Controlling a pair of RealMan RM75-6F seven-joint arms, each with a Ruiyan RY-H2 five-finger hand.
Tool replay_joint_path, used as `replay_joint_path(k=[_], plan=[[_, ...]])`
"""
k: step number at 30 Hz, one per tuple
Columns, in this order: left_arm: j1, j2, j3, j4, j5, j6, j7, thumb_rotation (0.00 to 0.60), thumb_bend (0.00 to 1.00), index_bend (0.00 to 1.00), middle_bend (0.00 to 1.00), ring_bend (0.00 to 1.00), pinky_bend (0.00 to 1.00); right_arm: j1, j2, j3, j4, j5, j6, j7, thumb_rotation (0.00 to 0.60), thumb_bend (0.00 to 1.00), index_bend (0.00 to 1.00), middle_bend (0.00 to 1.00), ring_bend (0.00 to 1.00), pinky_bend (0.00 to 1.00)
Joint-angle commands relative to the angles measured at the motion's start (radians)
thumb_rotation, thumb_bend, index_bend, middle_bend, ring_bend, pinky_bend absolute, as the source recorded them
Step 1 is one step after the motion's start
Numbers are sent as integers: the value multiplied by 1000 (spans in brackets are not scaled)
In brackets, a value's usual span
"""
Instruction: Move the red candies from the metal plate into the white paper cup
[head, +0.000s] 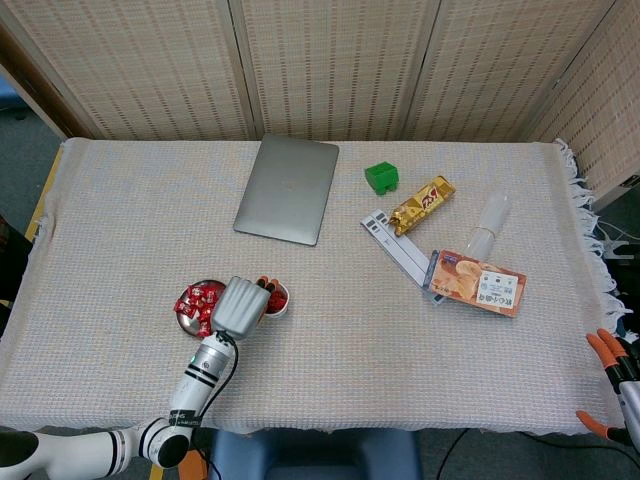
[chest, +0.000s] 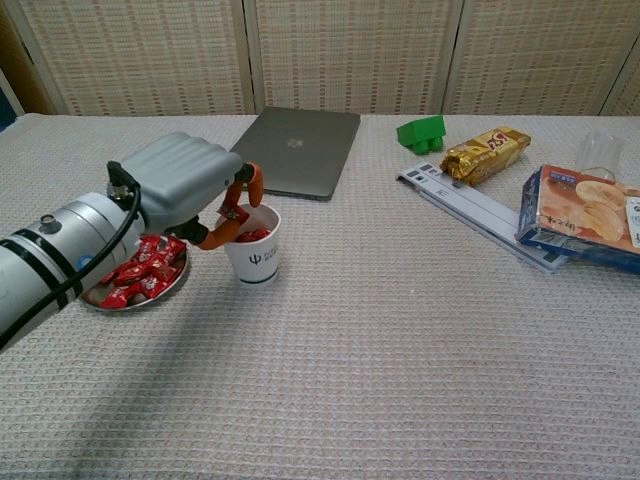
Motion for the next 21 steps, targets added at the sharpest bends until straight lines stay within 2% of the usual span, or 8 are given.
replay_joint_path(k=[1, 9, 16, 21], plan=[[2, 9, 4, -14, 5, 12, -7, 600, 462, 320, 447, 790, 1000, -1, 0, 0, 1, -1, 1, 0, 600, 60, 0, 0, 0, 0], [14, 45, 32, -72, 16, 26, -23, 600, 458, 224, 373, 790, 1000, -2, -2, -4, -1, -10, 4, -5, 600, 60, 0, 0, 0, 0], [1, 16, 38, -45, 11, 22, -16, 600, 452, 212, 340, 785, 1000, -3, 1, -5, 0, -16, 8, 3, 600, 60, 0, 0, 0, 0], [0, 18, 36, -41, 5, 28, -17, 600, 450, 157, 294, 774, 1000, -6, 3, -5, 5, -14, 14, 12, 600, 60, 0, 0, 0, 0]])
